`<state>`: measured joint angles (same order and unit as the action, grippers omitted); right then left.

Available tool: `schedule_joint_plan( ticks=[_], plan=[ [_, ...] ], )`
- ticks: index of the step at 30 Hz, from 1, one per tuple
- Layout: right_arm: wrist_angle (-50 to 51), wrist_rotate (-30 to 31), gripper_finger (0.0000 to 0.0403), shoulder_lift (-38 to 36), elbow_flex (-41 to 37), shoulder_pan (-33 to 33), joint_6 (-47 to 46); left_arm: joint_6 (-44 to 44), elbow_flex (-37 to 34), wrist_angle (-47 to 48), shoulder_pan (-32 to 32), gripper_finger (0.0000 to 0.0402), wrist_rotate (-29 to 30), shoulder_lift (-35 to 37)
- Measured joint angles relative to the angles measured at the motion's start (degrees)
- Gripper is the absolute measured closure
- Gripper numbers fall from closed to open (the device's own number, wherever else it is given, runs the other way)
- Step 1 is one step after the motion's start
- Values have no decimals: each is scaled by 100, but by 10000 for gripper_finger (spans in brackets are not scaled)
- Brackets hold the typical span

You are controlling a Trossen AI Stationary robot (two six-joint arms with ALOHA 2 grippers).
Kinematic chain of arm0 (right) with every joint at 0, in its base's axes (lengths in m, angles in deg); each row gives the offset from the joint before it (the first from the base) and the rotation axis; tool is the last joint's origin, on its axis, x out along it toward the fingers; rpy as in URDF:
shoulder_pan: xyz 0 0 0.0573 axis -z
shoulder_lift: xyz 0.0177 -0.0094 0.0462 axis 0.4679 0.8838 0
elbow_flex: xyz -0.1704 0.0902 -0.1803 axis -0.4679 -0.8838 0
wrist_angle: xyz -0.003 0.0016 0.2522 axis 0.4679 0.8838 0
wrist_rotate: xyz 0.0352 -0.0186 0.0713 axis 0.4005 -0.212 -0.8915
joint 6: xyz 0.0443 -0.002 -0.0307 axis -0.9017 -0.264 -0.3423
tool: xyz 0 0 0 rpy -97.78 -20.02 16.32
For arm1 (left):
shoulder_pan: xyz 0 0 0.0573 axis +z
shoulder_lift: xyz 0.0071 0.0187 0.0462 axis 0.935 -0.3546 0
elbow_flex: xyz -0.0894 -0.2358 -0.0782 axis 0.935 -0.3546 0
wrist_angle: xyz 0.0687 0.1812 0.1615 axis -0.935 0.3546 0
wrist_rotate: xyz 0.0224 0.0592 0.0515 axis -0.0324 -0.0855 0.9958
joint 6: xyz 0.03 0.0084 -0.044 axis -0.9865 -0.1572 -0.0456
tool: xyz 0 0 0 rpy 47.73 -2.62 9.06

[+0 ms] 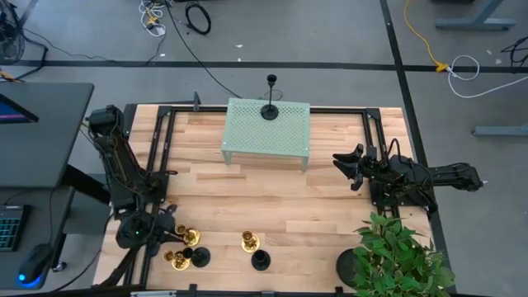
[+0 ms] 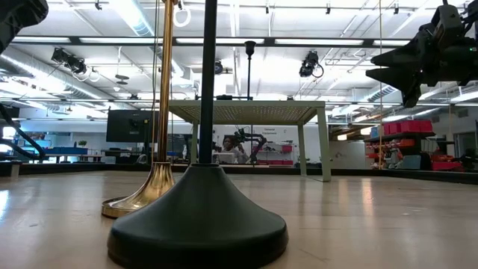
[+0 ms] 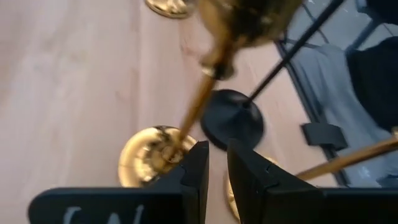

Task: Pick & Place candle stick holders
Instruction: Put the top left gold candle holder on the shelf

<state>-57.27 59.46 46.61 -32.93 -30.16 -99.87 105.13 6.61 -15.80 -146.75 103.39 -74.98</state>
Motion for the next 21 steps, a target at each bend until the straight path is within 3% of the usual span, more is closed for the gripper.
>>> schedule_joint_plan(
  ticks=[14, 21],
  plan=[
    [0, 0, 266, -2, 0, 0, 0, -47, 0, 131, 351, 342, 204, 0],
    [1, 0, 266, -2, 0, 0, 0, -703, 2, -390, 472, 339, 247, 0]
  ],
)
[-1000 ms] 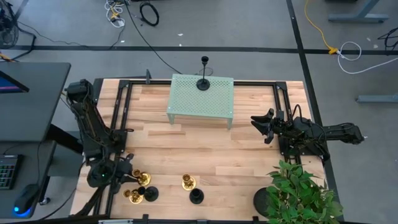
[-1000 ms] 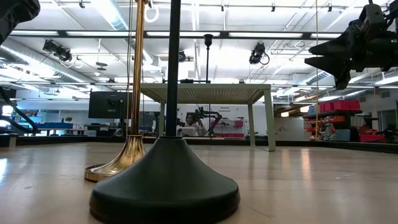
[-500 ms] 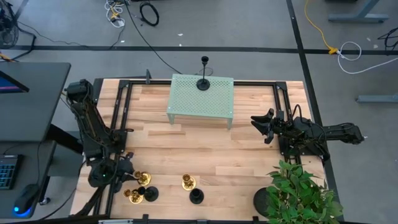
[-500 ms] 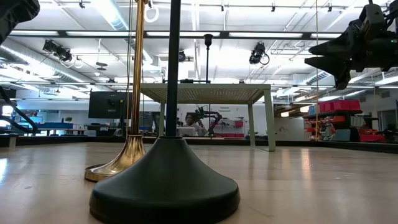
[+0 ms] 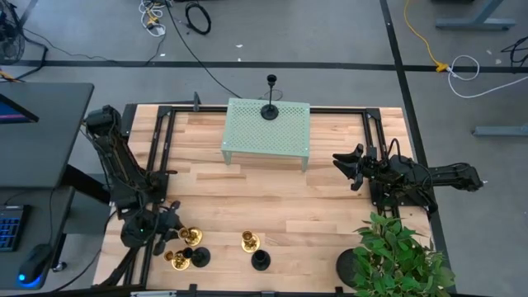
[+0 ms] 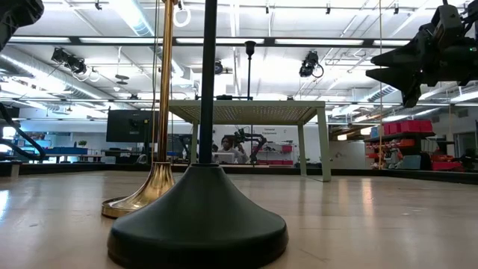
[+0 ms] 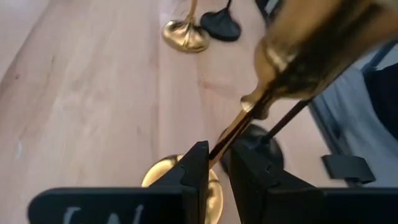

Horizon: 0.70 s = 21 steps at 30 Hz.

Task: Pick & Place candle stick holders
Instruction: Put the top left gold candle holder on the shelf

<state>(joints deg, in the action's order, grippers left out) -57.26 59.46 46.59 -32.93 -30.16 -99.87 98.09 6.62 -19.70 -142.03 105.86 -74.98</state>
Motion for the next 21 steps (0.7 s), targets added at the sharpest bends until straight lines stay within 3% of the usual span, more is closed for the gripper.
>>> schedule_joint_plan(
  ticks=[14, 18, 21],
  plan=[
    [-1, 0, 266, 0, 0, 2, 1, -463, 1, -17, 351, 277, 263, 0],
    [1, 0, 266, 0, 0, 2, 0, -508, 1, -34, 403, 299, 270, 0],
    [-1, 0, 266, 0, 0, 2, 0, -514, 1, -42, 403, 349, 324, 0]
  ],
)
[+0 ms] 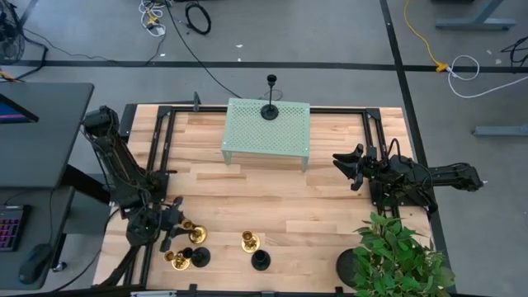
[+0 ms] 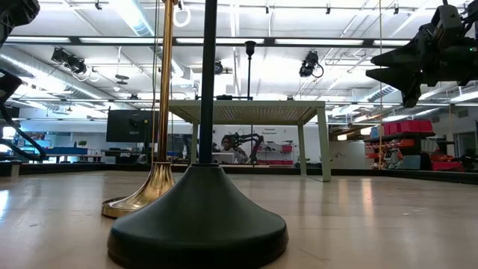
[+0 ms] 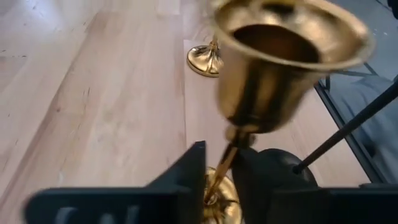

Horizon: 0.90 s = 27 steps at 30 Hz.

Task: Pick & Place candle stick holders
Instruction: Put the top left gold candle holder on the shelf

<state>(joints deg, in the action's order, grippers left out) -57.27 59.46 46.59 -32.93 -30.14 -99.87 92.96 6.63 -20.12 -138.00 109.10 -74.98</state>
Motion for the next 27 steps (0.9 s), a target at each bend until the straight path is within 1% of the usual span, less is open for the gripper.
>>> schedule_joint_plan(
  ticks=[1, 2, 3, 6, 12, 16, 19, 22, 27],
  plan=[
    [2, 0, 266, 0, 0, -2, 0, -22, 0, 4, -1, 370, 83, 0],
    [2, 0, 266, 2, 0, -2, 0, -9, 0, 4, 0, 382, 162, 0],
    [1, 0, 266, 0, 0, -2, 0, 28, 0, 1, -1, 385, 245, 0],
    [2, 0, 266, 2, 0, -2, 0, 55, 0, 2, -2, 382, 513, 0],
    [2, 0, 266, 0, 0, 0, 0, 84, 0, 2, 0, 387, 1041, 16],
    [0, 0, 266, 0, 0, 0, 2, 84, 0, 13, 84, 387, 1427, 188],
    [-6, 0, 266, 0, 0, 0, 2, 11, 0, 97, 320, 387, 1677, 461],
    [-11, 0, 266, 0, 0, 0, 2, -367, 21, 212, 662, 387, 1719, 830],
    [-55, 0, 266, 1, -2, 0, 2, -1304, 419, 732, 1302, 387, 1719, 1536]
  ],
)
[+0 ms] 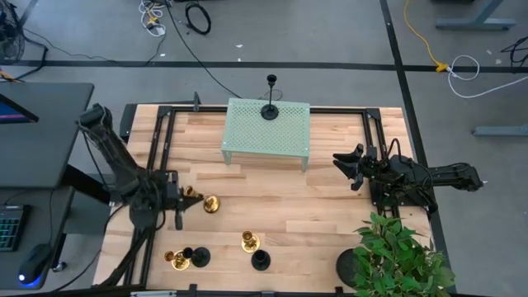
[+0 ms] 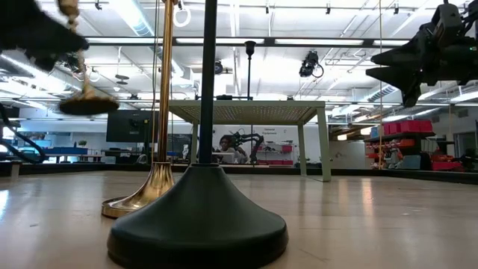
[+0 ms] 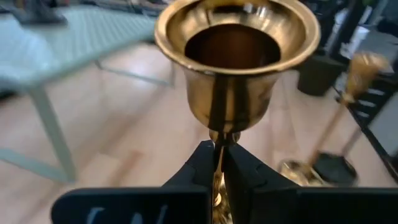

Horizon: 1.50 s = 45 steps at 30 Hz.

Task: Pick & Place candle stick holders
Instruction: Put the top left gold candle holder on the shelf

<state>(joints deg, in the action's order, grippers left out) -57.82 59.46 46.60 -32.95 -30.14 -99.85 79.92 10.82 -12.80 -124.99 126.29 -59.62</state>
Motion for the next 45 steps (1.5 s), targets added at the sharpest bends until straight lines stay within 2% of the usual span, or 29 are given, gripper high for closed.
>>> schedule_joint_plan(
  ticks=[9, 13, 15, 25, 30, 35, 40, 45],
  plan=[
    [-217, 2, 266, -1, 0, 0, 0, -1160, 1348, 1523, 1192, 387, -303, 938],
    [-263, 2, 266, -1, 0, 0, 1, -1693, 1721, 1782, 1813, 387, -358, 1109],
    [-259, 2, 266, -1, 0, 0, 1, -1991, 1876, 1770, 2192, 387, -592, 1141],
    [-433, 2, 266, -1, 0, 0, 2, -2986, 2101, 1313, 4442, 387, -2428, 1008],
    [-581, 2, 266, -1, 0, -1, 0, -3422, 2107, 791, 5669, 387, -3698, 867],
    [-546, 10, 266, -1, 0, 0, 0, -3458, 2105, 569, 6795, 387, -4917, 498],
    [-548, 50, 266, -1, 0, 0, 2, -3497, 2106, 315, 7654, 387, -5630, -2],
    [-556, 52, 266, -1, 0, 0, 113, -3618, 2550, 284, 8219, 387, -6398, -509]
  ],
)
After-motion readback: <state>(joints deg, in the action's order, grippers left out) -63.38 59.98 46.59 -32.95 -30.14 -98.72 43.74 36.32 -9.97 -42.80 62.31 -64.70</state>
